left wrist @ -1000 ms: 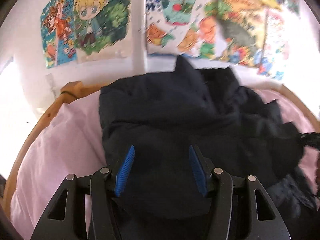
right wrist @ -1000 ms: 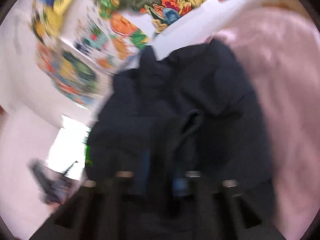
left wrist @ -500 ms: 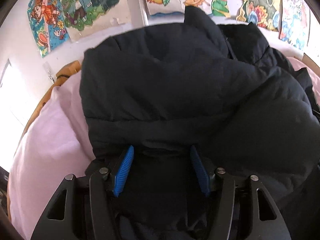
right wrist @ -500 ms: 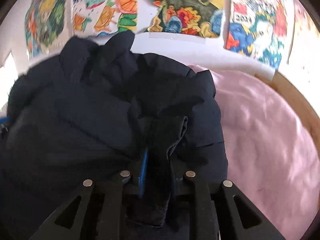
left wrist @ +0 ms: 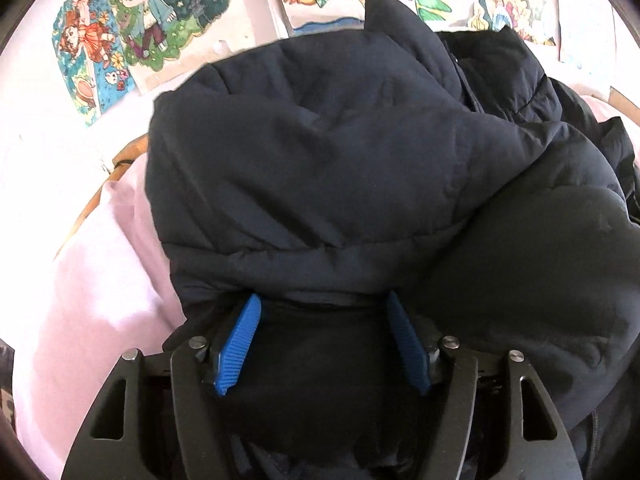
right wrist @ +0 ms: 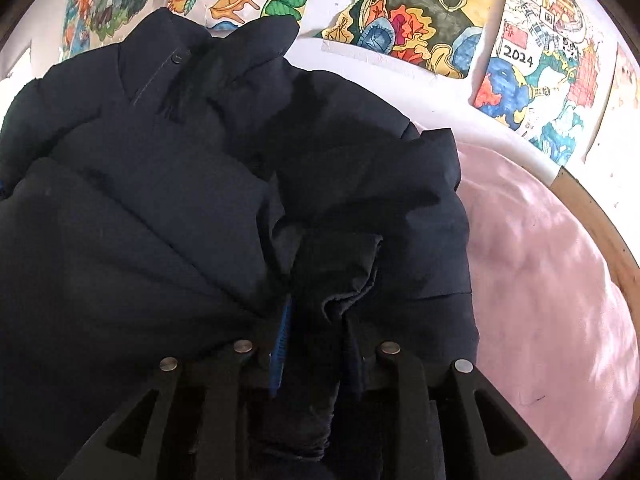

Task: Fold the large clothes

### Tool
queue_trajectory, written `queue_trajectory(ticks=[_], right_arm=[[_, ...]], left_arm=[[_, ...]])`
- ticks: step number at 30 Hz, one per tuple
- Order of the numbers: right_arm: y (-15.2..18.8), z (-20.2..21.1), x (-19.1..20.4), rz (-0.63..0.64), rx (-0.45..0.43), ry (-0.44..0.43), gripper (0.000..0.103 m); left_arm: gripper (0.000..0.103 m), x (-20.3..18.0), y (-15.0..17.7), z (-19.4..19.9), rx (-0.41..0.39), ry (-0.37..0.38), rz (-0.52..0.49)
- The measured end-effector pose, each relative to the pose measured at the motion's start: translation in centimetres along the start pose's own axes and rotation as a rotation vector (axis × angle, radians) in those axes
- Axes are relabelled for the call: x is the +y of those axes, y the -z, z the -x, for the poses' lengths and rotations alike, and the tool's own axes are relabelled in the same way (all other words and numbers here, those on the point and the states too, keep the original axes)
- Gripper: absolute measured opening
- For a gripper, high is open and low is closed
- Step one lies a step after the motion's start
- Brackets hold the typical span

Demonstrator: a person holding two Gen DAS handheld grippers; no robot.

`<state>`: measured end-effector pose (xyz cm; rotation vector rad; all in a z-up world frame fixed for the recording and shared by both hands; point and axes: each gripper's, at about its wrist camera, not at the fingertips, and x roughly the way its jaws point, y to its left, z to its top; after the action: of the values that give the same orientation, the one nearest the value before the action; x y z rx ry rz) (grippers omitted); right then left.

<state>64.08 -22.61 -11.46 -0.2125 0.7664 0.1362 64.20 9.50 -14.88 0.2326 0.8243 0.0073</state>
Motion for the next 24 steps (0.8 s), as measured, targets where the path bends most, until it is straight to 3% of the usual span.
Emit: queue_trajectory(ticks=[4, 15, 19, 24], right_arm=[[0.0, 0.5, -0.3, -0.012, -0.013, 0.006, 0.028], [1.2, 2.9, -1.5, -0.084, -0.097, -0.042, 0.024], [1.4, 3.2, -1.0, -0.059, -0.087, -0.016, 0.021], [0.6, 2.1, -2.3, -0.107, -0.054, -0.084, 0.028]], left_arm=[[0.07, 0.2, 0.0, 0.9, -0.035, -0.003, 0.018], [0.071, 0.4, 0.2, 1.2, -0.045, 0.029, 0.043], [0.072, 0.4, 0.2, 0.7, -0.045, 0.035, 0.043], [0.072, 0.7, -0.1, 1.2, -0.046, 0.051, 0.06]])
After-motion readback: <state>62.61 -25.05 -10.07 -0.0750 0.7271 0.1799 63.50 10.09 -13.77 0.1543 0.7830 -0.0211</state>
